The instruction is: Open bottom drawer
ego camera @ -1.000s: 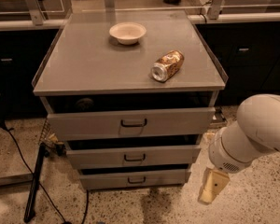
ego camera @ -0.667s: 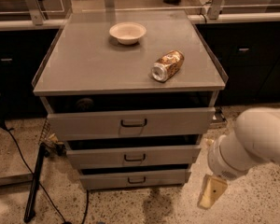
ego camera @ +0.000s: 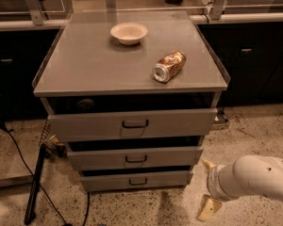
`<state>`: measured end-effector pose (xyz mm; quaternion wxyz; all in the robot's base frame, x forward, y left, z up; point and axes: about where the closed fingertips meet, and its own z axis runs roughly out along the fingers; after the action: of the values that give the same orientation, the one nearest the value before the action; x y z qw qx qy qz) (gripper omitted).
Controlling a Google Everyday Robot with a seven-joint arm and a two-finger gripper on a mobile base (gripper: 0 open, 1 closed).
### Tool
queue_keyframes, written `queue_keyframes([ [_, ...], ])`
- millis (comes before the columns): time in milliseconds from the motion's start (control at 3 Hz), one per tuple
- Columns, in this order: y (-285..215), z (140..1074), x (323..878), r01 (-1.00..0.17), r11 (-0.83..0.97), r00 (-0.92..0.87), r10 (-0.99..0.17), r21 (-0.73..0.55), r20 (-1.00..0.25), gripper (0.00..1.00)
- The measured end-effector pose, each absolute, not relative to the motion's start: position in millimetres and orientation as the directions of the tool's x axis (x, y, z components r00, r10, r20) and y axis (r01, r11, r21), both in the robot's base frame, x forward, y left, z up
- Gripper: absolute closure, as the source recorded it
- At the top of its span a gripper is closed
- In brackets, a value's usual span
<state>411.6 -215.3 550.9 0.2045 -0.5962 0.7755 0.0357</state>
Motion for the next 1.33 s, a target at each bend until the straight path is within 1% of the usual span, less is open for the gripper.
queue_keyframes([
  [667,-217,537,413,-0.938,0.279,-0.196,-0.916,-0.206,-0.349,0.00],
  [1333,-211,469,434,-0.941,0.254,-0.161,-0.917,-0.224,-0.364,0.00],
])
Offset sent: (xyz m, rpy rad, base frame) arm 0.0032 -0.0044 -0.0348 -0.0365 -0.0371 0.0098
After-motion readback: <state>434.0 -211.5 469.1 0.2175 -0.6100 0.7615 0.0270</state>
